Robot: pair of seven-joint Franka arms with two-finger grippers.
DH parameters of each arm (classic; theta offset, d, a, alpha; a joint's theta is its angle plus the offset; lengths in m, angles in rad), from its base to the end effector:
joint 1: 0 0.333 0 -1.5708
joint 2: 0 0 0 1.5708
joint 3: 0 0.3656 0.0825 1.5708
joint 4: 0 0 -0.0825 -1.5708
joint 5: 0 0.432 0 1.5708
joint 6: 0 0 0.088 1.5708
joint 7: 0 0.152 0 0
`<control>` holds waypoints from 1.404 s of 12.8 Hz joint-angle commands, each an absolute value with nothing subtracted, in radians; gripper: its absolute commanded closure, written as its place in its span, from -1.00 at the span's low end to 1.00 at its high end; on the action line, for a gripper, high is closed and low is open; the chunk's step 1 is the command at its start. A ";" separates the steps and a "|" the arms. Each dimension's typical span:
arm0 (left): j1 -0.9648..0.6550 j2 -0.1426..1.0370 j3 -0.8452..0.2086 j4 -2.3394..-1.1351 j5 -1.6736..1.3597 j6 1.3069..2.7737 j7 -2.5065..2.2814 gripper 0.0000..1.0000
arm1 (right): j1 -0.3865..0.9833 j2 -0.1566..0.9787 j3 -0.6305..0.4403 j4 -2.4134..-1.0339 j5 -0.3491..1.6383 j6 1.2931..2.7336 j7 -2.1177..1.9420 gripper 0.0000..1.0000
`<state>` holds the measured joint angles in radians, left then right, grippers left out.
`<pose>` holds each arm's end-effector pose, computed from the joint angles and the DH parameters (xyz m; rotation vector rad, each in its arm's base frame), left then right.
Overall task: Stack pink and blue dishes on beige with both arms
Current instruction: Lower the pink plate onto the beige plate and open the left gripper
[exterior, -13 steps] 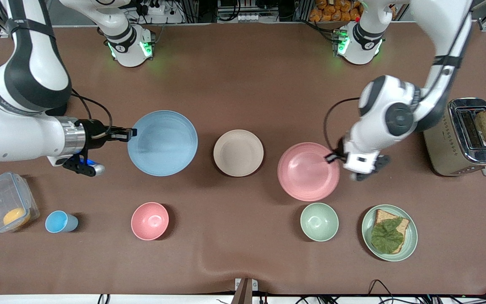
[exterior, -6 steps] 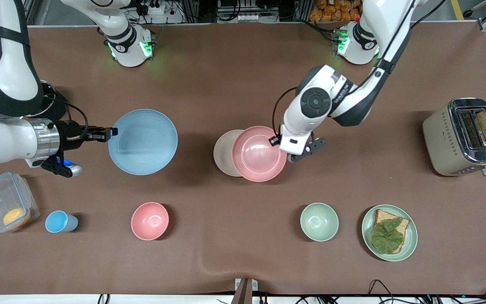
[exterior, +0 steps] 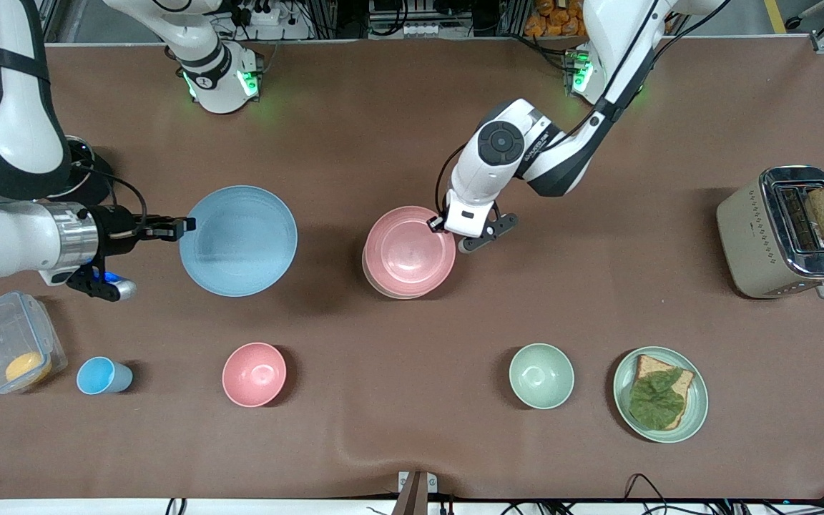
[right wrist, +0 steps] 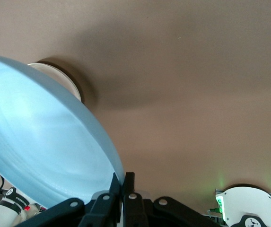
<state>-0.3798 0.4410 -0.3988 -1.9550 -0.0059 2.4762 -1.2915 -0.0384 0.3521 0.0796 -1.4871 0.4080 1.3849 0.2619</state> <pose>0.4956 -0.4764 0.2449 2.8399 0.8187 -0.1289 0.6551 0.0863 0.4530 -2.6690 0.3172 0.7055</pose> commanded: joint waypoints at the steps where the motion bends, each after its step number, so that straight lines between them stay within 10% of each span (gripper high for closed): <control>1: -0.403 0.442 -0.390 -2.000 -0.009 2.555 -1.312 1.00 | -0.051 0.353 0.087 -1.488 0.391 1.376 0.244 1.00; 13: -0.419 0.554 -0.374 -2.013 0.040 2.720 -1.310 1.00 | -0.048 0.353 0.087 -1.506 0.382 1.376 0.241 1.00; 14: -0.417 0.554 -0.374 -2.011 0.043 2.720 -1.310 0.76 | -0.048 0.353 0.087 -1.508 0.382 1.376 0.241 1.00; 16: -0.417 0.554 -0.373 -2.010 0.043 2.720 -1.312 -0.99 | -0.048 0.353 0.087 -1.509 0.382 1.376 0.242 1.00; 18: -0.411 0.545 -0.373 -2.005 0.043 2.715 -1.312 -1.00 | -0.046 0.353 0.087 -1.516 0.382 1.376 0.242 1.00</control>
<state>-0.4098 0.5472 -0.3799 -2.0160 0.0170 2.7076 -1.2937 -0.0390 0.3544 0.0798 -1.5106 0.3919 1.3839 0.2539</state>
